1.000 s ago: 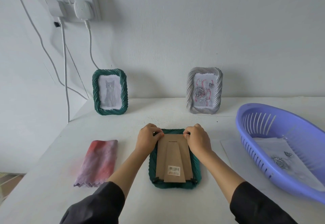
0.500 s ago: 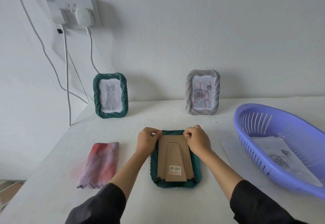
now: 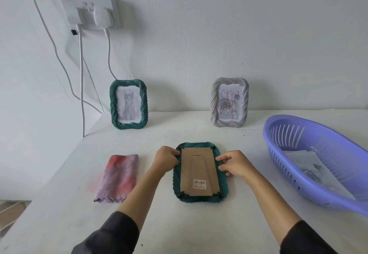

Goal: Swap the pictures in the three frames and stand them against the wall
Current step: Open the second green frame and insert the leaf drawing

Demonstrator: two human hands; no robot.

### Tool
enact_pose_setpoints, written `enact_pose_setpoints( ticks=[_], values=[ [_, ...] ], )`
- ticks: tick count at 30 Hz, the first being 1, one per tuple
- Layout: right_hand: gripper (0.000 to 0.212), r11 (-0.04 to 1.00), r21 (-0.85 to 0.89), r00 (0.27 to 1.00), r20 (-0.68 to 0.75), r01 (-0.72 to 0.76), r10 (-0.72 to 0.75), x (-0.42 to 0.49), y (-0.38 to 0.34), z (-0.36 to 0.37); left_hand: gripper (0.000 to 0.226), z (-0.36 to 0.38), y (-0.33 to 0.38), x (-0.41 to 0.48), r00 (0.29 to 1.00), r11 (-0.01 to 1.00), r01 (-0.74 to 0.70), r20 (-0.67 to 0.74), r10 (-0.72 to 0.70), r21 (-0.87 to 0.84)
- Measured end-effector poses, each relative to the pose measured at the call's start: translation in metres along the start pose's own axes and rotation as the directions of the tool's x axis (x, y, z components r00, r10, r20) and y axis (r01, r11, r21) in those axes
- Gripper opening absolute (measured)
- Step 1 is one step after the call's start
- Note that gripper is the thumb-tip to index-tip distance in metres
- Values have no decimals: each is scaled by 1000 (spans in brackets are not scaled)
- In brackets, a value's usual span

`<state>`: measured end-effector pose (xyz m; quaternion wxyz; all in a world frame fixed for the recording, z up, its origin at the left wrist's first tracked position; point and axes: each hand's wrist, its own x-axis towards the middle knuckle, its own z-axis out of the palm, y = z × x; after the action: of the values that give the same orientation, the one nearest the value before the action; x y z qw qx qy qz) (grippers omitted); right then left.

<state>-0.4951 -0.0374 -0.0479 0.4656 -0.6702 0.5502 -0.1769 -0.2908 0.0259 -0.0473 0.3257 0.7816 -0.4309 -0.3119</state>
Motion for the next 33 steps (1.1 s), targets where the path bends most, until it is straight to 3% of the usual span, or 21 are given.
enact_pose_setpoints(
  ticks=[6,12,14,16,19,20,23,26,29,33],
  values=[
    [36,997,-70,994,-102,34,-41,-13,-8,-5,36,-1,2,-6,1000,1000,-1,17,1,-30],
    [24,888,-359,880,-269,286,-392,-43,-66,-32,33,-1,13,-10,999,976,-39,-19,36,-215],
    [10,831,-449,851,-242,328,-466,-52,-84,-31,33,-2,26,-18,997,928,-72,-10,73,-365],
    [28,788,-502,851,-174,357,-496,-59,-98,-23,32,-4,44,-29,994,857,-90,8,110,-507],
    [9,799,-391,858,-44,456,-511,-62,-110,-9,30,-8,61,-39,995,758,-51,36,98,-651],
    [12,825,-307,866,-3,475,-500,-62,-112,-4,32,-9,62,-39,996,753,-46,23,81,-656],
    [23,876,-214,899,25,432,-437,-51,-98,9,42,-10,52,-35,997,860,-79,-62,56,-504],
    [30,921,-239,936,-96,308,-338,-36,-65,19,45,-5,28,-32,995,933,-77,-85,51,-351],
    [38,947,-255,959,-153,196,-240,-28,-25,30,38,4,7,-35,986,969,-113,-145,82,-219],
    [50,913,-359,964,-99,195,-245,-24,7,45,32,17,-6,-38,966,986,-133,-235,106,-100]
  ],
)
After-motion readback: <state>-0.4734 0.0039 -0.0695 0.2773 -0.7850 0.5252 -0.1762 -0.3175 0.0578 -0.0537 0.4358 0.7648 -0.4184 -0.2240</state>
